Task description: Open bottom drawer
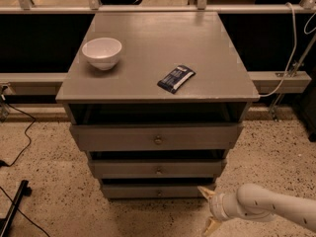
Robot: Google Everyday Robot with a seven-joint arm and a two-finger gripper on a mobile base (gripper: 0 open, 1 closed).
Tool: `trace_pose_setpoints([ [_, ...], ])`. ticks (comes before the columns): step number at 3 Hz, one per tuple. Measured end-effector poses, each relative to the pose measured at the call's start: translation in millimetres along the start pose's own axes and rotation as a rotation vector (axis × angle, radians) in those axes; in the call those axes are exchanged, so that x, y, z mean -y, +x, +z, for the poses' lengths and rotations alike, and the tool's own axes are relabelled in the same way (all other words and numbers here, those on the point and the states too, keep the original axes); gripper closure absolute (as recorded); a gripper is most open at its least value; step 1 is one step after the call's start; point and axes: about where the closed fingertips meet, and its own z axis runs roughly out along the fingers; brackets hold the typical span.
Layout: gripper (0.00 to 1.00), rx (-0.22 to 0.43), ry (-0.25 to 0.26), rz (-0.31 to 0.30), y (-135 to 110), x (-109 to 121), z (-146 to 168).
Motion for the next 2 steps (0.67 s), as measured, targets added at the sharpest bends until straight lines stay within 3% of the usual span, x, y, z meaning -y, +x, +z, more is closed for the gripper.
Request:
trace_pose_setpoints([
  [2,0.00,-0.007,-0.009,0.008,60,25,44],
])
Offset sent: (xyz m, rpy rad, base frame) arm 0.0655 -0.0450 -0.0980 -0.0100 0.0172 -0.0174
